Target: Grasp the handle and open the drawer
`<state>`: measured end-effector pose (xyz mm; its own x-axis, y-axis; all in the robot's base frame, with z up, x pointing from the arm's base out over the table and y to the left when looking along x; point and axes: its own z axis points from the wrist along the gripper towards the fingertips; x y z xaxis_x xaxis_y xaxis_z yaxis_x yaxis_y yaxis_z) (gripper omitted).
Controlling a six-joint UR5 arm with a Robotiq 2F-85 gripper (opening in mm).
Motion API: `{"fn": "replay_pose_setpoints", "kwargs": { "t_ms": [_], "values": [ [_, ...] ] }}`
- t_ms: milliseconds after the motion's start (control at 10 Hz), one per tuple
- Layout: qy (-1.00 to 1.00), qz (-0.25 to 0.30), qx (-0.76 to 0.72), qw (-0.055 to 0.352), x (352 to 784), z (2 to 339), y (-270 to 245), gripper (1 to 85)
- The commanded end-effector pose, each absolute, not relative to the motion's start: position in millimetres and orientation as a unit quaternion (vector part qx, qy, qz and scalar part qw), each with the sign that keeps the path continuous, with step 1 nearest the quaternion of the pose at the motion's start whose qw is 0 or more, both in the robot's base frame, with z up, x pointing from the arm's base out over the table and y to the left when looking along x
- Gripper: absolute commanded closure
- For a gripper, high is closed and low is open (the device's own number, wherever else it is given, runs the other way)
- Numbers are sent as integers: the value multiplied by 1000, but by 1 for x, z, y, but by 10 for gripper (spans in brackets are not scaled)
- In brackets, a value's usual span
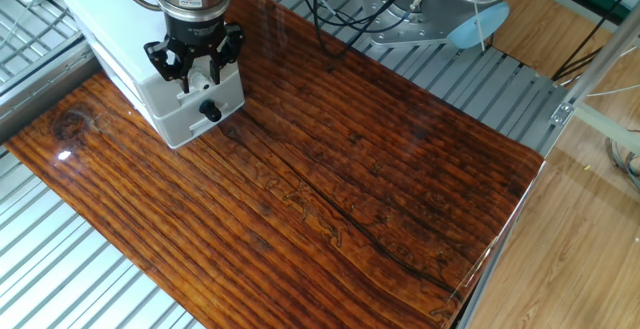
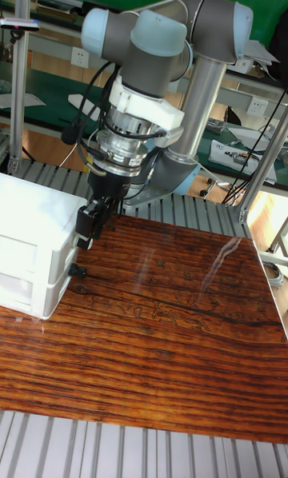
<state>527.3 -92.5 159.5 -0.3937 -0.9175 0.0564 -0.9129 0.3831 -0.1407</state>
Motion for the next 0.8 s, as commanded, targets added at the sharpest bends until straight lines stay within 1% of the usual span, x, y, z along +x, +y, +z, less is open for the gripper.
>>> {"fn": "replay_pose_setpoints", "kwargs": {
  "t_ms": [0,200,500,700],
  "values": [
    [835,-74,-545,16,527,158,-96,403],
    [837,-68,-543,16,527,150,-96,410],
    [839,-66,-541,14,526,149,-97,413],
    [839,-67,-540,13,526,149,-97,490]
  ]
}}
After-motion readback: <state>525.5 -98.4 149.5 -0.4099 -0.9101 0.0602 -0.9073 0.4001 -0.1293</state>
